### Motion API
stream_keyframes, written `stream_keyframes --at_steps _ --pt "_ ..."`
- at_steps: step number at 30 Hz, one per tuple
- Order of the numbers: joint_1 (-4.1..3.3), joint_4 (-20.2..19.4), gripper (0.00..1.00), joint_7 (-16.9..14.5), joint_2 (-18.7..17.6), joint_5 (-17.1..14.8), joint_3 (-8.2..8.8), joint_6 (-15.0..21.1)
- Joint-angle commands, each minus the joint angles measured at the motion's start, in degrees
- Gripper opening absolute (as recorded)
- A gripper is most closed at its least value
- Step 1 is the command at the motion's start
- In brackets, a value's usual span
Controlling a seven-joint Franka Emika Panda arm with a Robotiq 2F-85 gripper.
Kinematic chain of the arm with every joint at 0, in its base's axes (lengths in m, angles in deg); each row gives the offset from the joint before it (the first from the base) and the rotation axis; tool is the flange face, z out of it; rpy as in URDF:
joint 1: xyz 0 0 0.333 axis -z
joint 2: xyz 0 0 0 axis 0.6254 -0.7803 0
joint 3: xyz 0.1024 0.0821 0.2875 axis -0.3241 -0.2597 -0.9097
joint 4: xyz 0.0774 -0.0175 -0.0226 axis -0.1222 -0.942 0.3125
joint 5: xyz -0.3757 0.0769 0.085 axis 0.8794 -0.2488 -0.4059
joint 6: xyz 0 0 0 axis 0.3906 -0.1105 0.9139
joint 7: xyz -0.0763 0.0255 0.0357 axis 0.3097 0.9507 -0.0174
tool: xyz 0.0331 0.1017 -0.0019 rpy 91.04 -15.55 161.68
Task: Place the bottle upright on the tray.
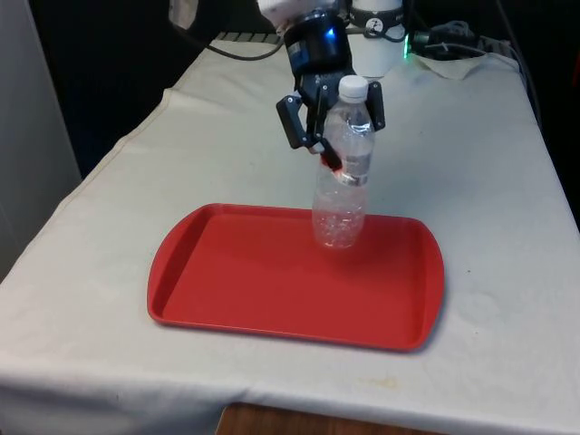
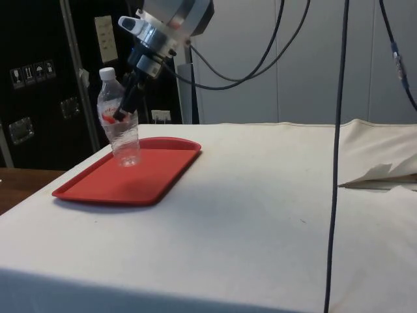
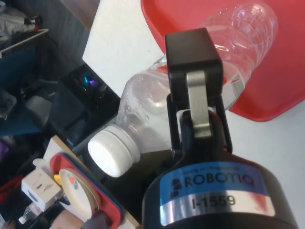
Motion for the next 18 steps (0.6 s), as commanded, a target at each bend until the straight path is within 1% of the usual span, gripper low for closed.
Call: stream_keyframes --at_steps 1,5,6,7,11,12,13,18 --pt "0.57 0.8 0.0 -1.2 -0.3 -1.1 -0.29 0.2" --pt "0.74 1.3 0.0 -1.8 -0.7 -1.7 0.0 0.2" --pt "0.17 0.6 0.0 -0.3 -0.6 -0.2 0.63 0.0" --pt "0.8 1.4 0.0 -1.9 -0.8 -1.9 0.11 0.2" --pt "0.97 2.0 0.0 -3.2 -1.5 -3.0 0.52 0.3" --pt "0.46 1.3 0.0 -2.0 -1.3 -1.9 1.03 -0.1" --pt "1.03 2.2 0.0 -3.5 -1.7 -3.4 0.57 0.2" --pt "1.2 3.2 0.0 -5.6 -2.6 -5.8 1.09 0.1"
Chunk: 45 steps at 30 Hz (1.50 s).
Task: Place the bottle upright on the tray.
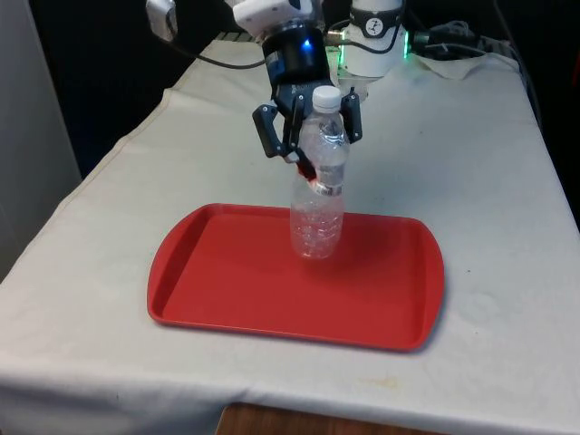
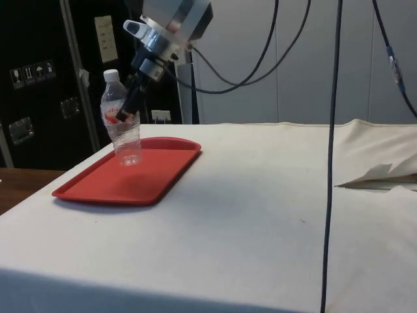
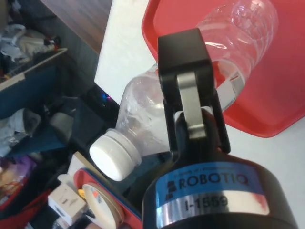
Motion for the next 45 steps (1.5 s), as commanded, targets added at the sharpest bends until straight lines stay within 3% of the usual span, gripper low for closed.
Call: stream_keyframes --at_steps 1,2,3,4,5,11,12,13,20,21,22,28,29,30,45 --pt "0.57 0.9 0.0 -1.7 -0.2 -1.8 -0.57 0.2" --pt "0.63 1.0 0.0 -2.1 -0.4 -2.3 -0.52 0.2" --pt "0.06 0.3 0.0 -0.9 -0.3 -1.1 0.11 -0.1" --pt "0.63 1.2 0.0 -2.5 -0.6 -2.9 -0.46 0.1" --pt "0.69 1.5 0.0 -3.5 -1.0 -4.1 -0.29 -0.1" --pt "0.63 2.8 0.0 -5.8 -2.6 -7.7 0.4 -1.1" --pt "0.11 2.0 0.0 -4.6 -2.3 -6.3 0.8 -1.1" --pt "0.69 3.0 0.0 -6.1 -2.8 -8.1 0.46 -1.3" --pt "0.57 4.1 0.0 -8.3 -4.2 -11.5 1.43 -2.8" --pt "0.11 3.4 0.0 -7.3 -4.0 -10.3 1.83 -3.0" --pt "0.57 4.2 0.0 -8.7 -4.3 -11.9 1.55 -3.0" --pt "0.46 4.6 0.0 -10.3 -5.1 -14.3 2.29 -4.2" --pt "0.11 4.1 0.0 -9.4 -4.9 -13.4 2.64 -4.6" --pt "0.4 4.6 0.0 -10.4 -5.1 -14.6 2.41 -4.4" --pt "-0.06 5.0 0.0 -9.0 -6.1 -13.2 2.92 -5.2"
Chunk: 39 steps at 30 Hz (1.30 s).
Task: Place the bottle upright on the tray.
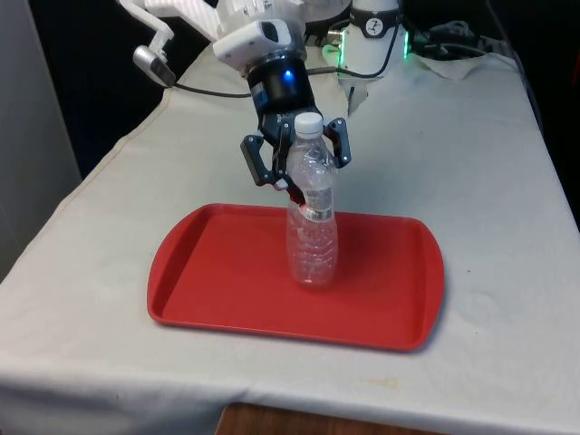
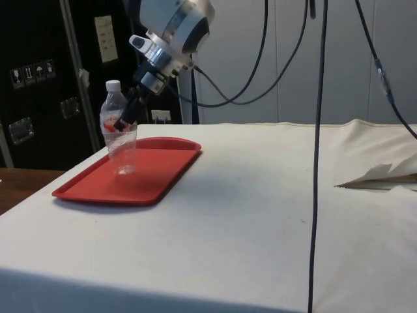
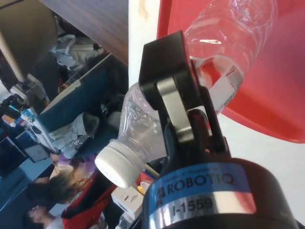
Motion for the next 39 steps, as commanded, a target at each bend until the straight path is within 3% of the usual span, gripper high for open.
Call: stream_keyframes --at_steps 1,10,11,13,19,20,21,27,28,29,31,37,38,39 --pt "-0.17 0.4 0.0 0.6 -0.6 0.6 0.11 0.1" --pt "-0.29 1.1 0.0 1.1 -1.4 1.1 0.29 0.1" --pt "0.0 1.1 0.0 0.3 -1.2 0.2 0.0 -0.1" --pt "-0.34 1.2 0.0 1.4 -1.5 1.4 0.4 0.2" --pt "-0.34 1.0 0.0 2.0 -1.1 2.2 0.63 0.0" --pt "0.0 1.4 0.0 0.9 -1.2 1.1 0.23 -0.1" --pt "-0.34 0.9 0.0 2.2 -1.0 2.4 0.69 -0.1" --pt "-0.46 0.8 0.0 3.1 -0.5 2.8 1.38 -0.8" --pt "-0.06 1.4 0.0 1.9 -0.6 1.5 1.03 -1.0" --pt "-0.52 0.8 0.0 3.3 -0.5 2.9 1.49 -1.0" --pt "-0.57 0.8 0.0 3.5 -0.5 3.0 1.6 -1.0" --pt "-0.57 0.7 0.0 5.1 -0.6 4.2 1.78 -1.4" --pt "-0.17 1.2 0.0 3.9 -0.6 3.0 1.38 -1.4" --pt "-0.57 0.7 0.0 5.4 -0.7 4.5 1.83 -1.5"
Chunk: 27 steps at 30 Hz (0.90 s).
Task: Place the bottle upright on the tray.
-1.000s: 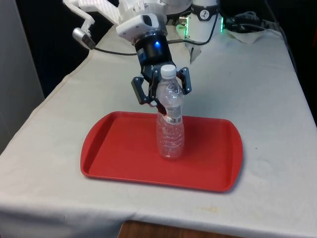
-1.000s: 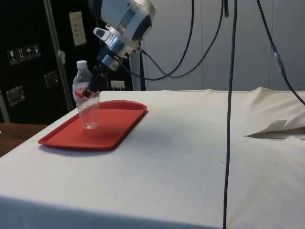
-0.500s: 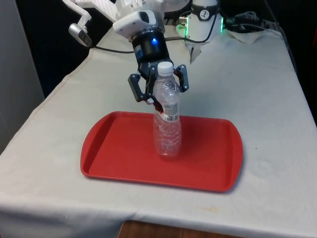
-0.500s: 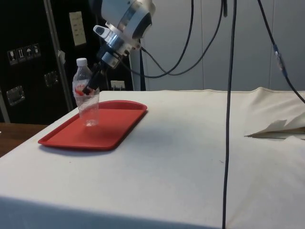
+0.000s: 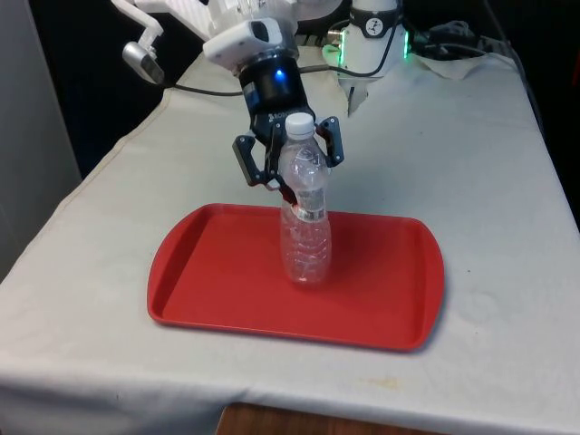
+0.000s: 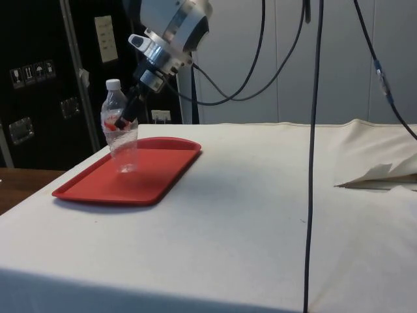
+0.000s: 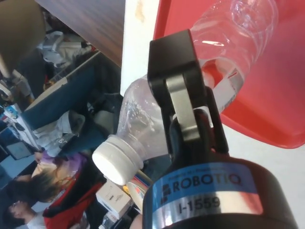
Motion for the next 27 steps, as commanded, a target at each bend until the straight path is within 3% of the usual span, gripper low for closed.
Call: stream_keyframes --at_steps 1,7,8,27 --pt "-0.4 -0.4 0.0 1.4 -0.1 1.4 0.46 -0.1" --pt "0.0 0.0 0.0 0.9 -0.1 0.5 0.29 -0.5" --pt "-0.29 -0.3 0.0 1.9 -0.2 1.4 0.63 -0.5" --pt "-0.06 0.4 0.0 0.9 -0.6 0.1 0.23 -0.8"
